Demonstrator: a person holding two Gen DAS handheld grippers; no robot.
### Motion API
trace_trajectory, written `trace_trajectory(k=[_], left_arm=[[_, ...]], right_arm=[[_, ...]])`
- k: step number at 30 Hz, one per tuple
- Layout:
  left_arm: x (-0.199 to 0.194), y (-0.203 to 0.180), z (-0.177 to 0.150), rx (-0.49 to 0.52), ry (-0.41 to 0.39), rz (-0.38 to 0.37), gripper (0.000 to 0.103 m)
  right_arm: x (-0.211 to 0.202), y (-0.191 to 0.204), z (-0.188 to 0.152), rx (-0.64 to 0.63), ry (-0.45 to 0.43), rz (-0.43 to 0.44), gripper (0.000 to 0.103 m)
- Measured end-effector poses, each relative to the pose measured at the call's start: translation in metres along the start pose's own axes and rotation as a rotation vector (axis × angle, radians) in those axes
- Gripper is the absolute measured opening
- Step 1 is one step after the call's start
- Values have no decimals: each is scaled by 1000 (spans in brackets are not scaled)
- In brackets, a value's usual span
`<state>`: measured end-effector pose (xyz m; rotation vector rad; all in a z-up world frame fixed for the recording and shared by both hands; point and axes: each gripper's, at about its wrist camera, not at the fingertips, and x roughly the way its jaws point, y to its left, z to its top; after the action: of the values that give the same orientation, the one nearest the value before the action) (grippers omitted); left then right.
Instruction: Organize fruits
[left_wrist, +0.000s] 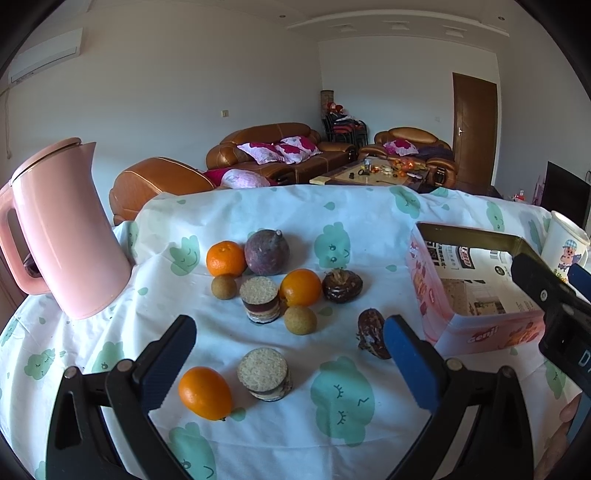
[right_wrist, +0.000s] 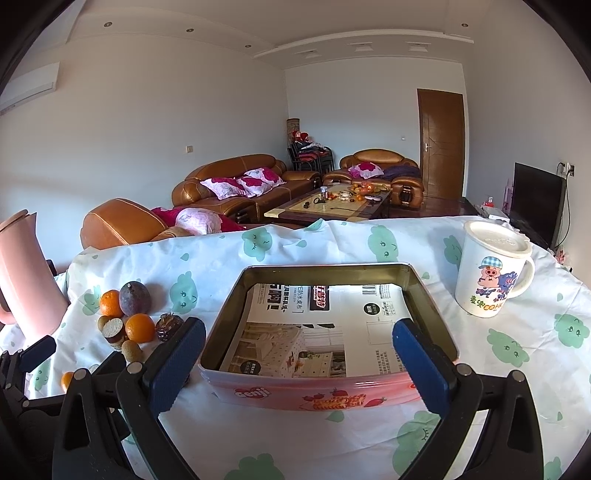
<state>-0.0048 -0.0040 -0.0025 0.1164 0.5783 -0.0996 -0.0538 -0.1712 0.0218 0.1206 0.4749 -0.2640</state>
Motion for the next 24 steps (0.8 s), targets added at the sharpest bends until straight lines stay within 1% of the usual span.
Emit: trace_trajectory(k=[7,13,16,20,22,24], left_arm=[[-1,-2,-3,-16,17,-4,103],[-5,-5,-4,10,26,17,103],[-12,2,-3,18,28,16,103],[-16,36,5,-28,41,10,103],[-14,65,8,-61,43,40,103],[-6,98,9,-90,54,45,103]], right_arm=[[-1,5,-2,-18,1,16,102],[-5,9,-3,-43,-18,33,102],[-8,12,-3,-57,-32,52,102],[-12,16,-5,-69,-32,116,102],[-12,20,-6,-74,-17,170,101],[-12,26,-8,-84,1,226,98]])
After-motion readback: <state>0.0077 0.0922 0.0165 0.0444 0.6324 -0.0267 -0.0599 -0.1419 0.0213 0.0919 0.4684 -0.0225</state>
